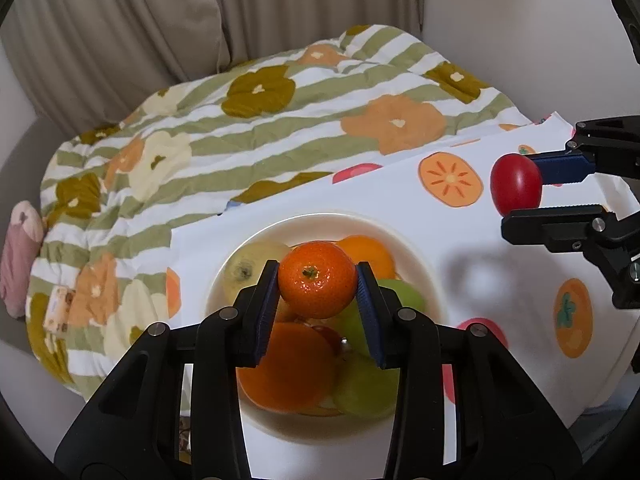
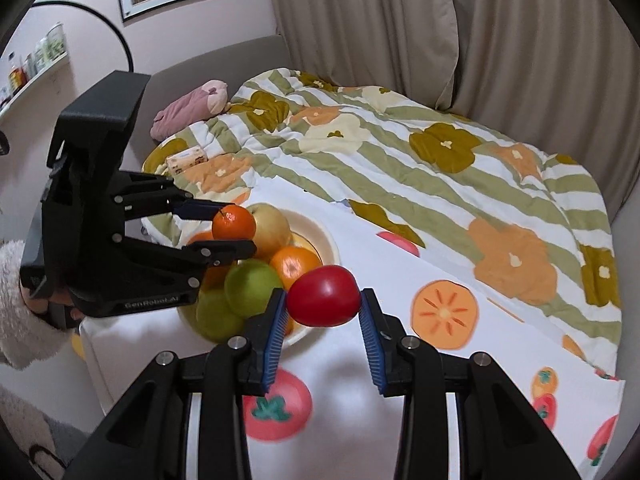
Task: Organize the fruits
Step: 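Carry the mandarin and tomato over the bowl with both tools, then drop the mandarin and tomato into the bowl, opening both tools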
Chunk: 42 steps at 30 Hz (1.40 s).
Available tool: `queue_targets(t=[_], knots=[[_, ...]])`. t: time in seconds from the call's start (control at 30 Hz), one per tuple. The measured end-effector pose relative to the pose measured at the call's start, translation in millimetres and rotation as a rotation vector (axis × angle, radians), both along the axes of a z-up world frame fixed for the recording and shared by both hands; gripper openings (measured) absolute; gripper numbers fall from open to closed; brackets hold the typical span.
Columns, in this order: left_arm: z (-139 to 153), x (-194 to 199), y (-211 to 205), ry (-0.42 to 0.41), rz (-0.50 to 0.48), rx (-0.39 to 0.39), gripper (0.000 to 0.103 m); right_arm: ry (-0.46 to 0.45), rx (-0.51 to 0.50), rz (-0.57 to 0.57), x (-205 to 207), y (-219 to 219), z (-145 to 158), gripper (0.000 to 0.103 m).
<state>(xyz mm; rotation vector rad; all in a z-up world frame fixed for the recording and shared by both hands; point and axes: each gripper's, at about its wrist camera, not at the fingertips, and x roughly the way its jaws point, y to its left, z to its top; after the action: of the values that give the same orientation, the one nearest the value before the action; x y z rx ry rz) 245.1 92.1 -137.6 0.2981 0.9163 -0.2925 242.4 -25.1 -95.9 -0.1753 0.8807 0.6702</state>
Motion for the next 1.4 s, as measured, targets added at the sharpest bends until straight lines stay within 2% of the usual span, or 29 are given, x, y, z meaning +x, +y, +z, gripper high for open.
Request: queue_targets(t=[0.33, 0.57, 0.6, 0.67, 0.73, 0.83, 1.13, 1.4], knots=[[-15, 11, 9, 0.026, -0.048, 0.012, 0.042, 0.047, 0.014, -0.041, 24, 25, -18, 0.034], [-20, 10, 17, 0.046, -0.064, -0.009, 0.043, 0.064, 0.021, -0.059, 36, 28, -23, 0.034], [-19, 9, 17, 0.046, -0.067, -0.012, 0.046, 0.064, 0.022, -0.060, 36, 28, -23, 0.034], [-18, 8, 18, 0.034, -0.059, -0.004, 0.057, 0.064, 0.023, -0.060, 38, 28, -23, 0.034], [-16, 8, 20, 0.014, -0.045, -0.005, 0.078, 0.064, 0.024, -0.060, 37, 28, -23, 0.034], [-9, 9, 27, -0.005, -0.029, -0.042, 0.096, 0.064, 0.027, -0.058, 41, 29, -22, 0.034], [-1, 11, 44, -0.021, 0.035, -0.067, 0.099, 0.085, 0.031, -0.028, 58, 43, -20, 0.034], [-4, 11, 62, -0.015, 0.081, -0.059, 0.099, 0.123, 0.040, -0.009, 70, 67, -34, 0.034]])
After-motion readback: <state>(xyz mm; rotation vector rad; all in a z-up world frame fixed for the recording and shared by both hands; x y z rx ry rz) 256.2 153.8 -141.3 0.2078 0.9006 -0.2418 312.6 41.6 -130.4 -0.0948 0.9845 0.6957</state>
